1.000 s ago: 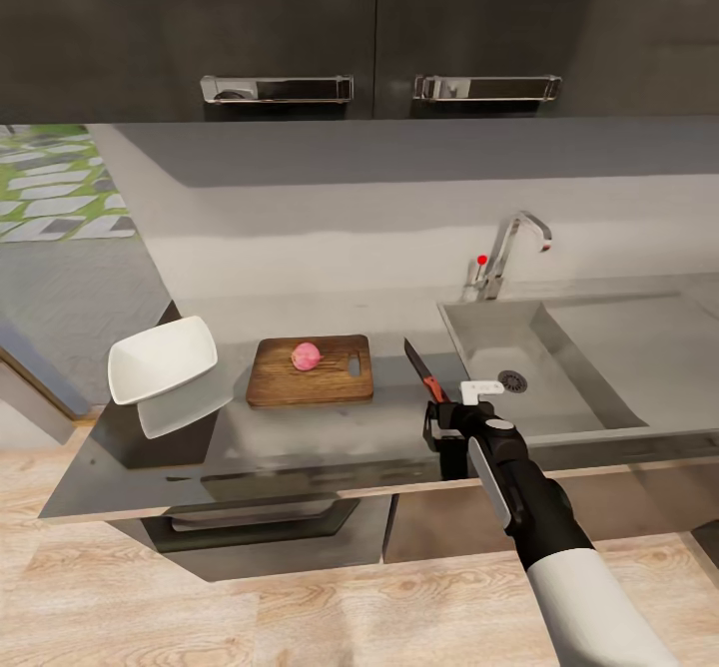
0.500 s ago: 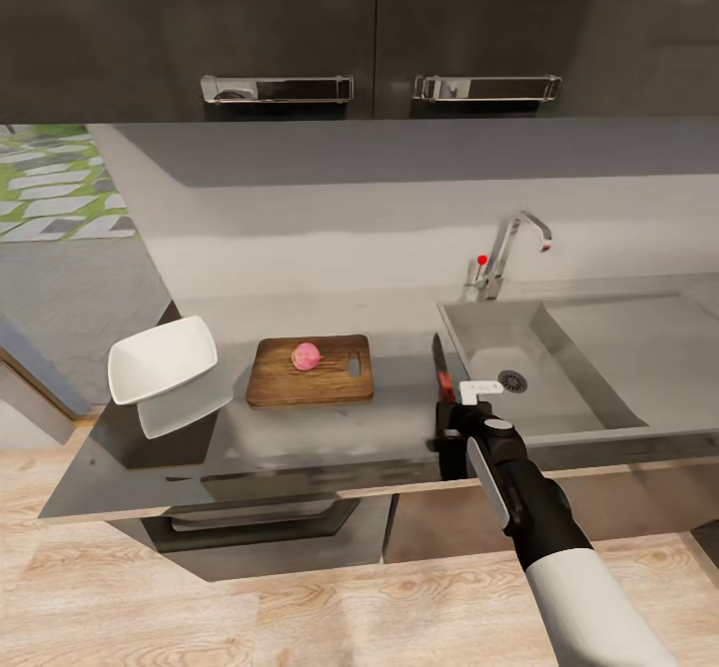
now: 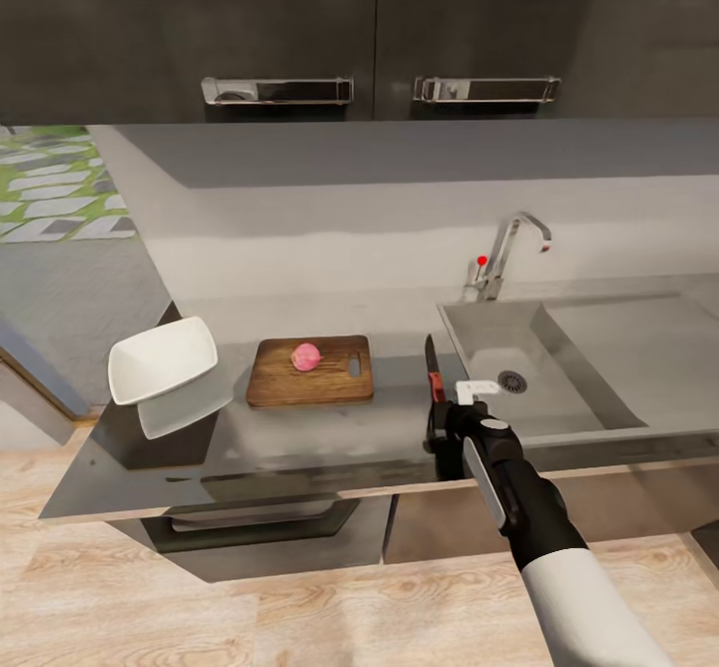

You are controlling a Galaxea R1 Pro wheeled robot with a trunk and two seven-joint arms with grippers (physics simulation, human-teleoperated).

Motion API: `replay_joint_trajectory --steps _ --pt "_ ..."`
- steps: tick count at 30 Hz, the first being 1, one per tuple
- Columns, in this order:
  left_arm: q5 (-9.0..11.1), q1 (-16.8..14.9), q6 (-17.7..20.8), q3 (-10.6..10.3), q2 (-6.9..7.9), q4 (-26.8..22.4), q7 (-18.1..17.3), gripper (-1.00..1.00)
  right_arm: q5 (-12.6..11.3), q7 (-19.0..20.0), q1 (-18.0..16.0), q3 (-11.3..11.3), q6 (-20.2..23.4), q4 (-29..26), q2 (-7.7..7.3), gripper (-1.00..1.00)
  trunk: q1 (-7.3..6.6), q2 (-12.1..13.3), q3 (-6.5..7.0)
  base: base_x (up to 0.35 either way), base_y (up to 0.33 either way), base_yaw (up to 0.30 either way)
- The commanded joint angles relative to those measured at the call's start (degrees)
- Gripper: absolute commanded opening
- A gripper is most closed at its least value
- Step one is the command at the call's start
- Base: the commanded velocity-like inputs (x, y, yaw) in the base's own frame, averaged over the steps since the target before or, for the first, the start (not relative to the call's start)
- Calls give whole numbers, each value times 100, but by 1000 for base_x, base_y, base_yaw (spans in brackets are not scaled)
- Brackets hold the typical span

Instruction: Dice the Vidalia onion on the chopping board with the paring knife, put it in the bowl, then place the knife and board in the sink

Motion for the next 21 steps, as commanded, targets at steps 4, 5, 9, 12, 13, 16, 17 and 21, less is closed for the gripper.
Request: replay_joint_trajectory --steps 4,5,9,12,13,16,17,21 --pt "60 2 0 -8 3 -5 -28 100 -37 -52 -3 12 27 -6 15 -100 4 -10 23 0 0 0" --pt "60 2 0 -10 3 -4 -28 100 -37 -50 -4 12 27 -6 17 -100 4 -10 32 0 0 0" --pt "60 2 1 -11 3 -4 -27 100 -37 -49 -5 12 27 -6 19 -100 4 -10 68 0 0 0" --pt "60 2 -2 -8 3 -3 -28 100 -37 -50 -3 12 27 -6 20 -100 4 -10 95 0 0 0" --pt "60 2 1 -10 3 -3 -28 100 -37 -52 -2 12 27 -6 20 -100 4 -10 104 0 0 0" --pt "60 2 5 -10 3 -3 -28 100 -31 -59 -3 12 27 -6 19 -100 4 -10 131 0 0 0" --pt "60 2 5 -11 3 -3 -28 100 -31 -60 -3 12 27 -6 20 -100 4 -10 140 0 0 0" --pt "60 2 2 -8 3 -3 -28 100 -27 -64 -3 12 27 -11 17 -100 4 -10 176 0 0 0"
